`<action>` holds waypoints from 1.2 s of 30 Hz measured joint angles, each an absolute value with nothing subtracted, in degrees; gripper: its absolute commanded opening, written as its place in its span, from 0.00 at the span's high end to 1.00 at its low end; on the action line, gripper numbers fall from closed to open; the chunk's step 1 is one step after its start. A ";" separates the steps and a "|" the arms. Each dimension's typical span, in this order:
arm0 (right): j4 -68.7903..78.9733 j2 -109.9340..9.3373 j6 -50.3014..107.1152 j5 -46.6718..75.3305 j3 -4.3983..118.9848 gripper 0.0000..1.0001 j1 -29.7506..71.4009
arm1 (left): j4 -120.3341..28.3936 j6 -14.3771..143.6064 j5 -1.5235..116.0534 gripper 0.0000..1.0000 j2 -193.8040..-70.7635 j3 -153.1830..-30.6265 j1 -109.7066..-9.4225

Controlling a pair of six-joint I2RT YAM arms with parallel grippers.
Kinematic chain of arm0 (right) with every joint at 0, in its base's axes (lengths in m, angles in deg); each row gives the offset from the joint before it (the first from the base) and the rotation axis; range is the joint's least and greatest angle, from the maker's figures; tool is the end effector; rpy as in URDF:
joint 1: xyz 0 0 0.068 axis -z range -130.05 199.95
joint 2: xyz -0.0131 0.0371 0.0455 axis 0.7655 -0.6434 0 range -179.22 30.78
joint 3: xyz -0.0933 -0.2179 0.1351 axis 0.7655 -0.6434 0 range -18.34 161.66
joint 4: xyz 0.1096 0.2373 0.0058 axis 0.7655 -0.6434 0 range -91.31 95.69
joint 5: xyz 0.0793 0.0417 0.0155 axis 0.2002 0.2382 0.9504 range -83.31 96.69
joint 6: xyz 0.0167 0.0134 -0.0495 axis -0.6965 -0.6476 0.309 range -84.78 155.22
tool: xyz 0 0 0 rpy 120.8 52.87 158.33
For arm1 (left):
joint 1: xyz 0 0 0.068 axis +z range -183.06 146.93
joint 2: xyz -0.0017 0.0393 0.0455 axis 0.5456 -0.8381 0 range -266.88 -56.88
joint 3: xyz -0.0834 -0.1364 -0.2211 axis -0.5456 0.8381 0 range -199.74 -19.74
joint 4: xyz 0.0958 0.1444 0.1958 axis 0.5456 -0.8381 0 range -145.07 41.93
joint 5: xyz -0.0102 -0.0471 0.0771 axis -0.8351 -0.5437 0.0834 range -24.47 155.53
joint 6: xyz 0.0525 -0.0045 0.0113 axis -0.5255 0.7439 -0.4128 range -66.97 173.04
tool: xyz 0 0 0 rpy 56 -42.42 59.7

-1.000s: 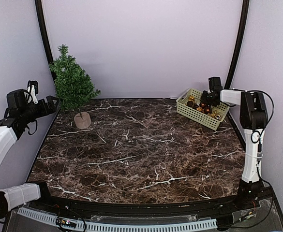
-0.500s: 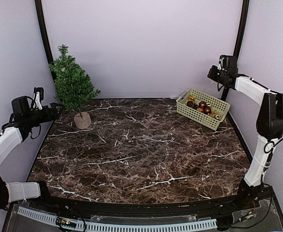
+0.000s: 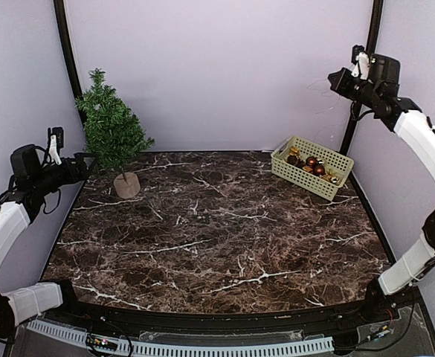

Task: Decorate the small christmas tree
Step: Move the Christmas tree to the center of the board.

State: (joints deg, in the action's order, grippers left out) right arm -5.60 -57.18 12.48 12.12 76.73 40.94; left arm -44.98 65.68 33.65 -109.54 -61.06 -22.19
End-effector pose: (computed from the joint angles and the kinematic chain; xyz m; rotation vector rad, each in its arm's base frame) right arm 0.3505 0.0590 0.4593 0.1263 1.6624 0.4995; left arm 0.2148 0.0220 0.3193 0.0637 1.7166 -0.4985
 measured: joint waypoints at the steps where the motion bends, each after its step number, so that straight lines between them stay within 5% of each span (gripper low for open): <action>1: -6.19 -55.74 12.48 12.38 77.08 1.00 40.85 | -44.98 65.66 33.69 0.02 -109.26 -61.06 -22.45; 25: -3.29 -45.42 -1.88 33.34 90.82 1.00 41.09 | -40.61 64.89 42.00 0.03 -100.08 -61.80 -53.71; 36: 0.01 -38.23 -4.22 37.54 81.95 1.00 41.09 | -54.95 79.03 65.95 0.01 -105.72 -65.23 -54.61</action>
State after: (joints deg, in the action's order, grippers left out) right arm 0.01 -38.23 -4.22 37.54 81.95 41.09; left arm -54.95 79.03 65.95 -105.72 -65.23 -54.61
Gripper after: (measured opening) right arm 0.004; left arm 0.989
